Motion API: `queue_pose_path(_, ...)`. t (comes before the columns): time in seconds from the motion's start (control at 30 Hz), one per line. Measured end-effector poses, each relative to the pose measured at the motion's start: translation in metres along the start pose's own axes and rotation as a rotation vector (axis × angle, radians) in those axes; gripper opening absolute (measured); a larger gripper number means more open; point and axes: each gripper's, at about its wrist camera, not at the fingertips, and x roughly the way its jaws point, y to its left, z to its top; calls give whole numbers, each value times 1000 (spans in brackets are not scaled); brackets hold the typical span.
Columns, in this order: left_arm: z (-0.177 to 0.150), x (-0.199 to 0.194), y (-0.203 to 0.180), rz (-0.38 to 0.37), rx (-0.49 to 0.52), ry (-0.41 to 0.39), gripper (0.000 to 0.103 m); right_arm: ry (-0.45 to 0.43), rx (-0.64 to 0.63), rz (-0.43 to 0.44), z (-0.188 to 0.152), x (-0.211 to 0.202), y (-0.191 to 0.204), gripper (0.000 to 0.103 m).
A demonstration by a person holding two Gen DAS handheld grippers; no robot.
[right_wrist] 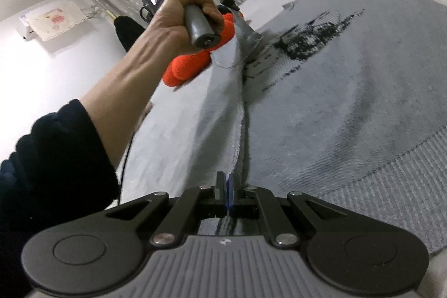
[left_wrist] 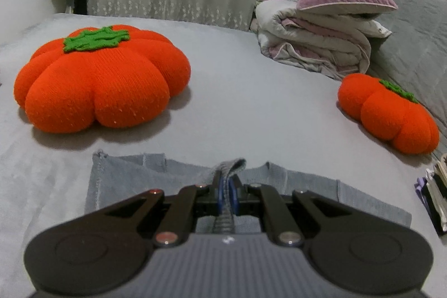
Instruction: Fold clothes
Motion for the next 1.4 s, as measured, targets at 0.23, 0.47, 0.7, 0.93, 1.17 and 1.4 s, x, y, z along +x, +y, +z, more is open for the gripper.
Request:
queue_pose_path(0.23,8,-6,15,-28,-27,-9,31,-2,-40,-19,1,0,2,9)
queue_pose_path(0.47,26,-28,56,8,-82,-53,31,-6,-57,-29,2,-3,4,9)
queue_pose_path(0.7,10,-28,75,21,-57,0,31,-37,-119,-70,17,-5,1,9)
queue_pose_path(0.93,-12,-35,98,-21,-20,-2,31,-46,-127,-180,46,4,-23,10)
queue_pose_path(1.17,-27,-45,128,-20,-23,31,34,-4,-200,-190,86,32,-24,14)
queue_pose_path(1.4,-46,-51,148,-3,-35,71,34,62,-325,-214,145,95,-9,31)
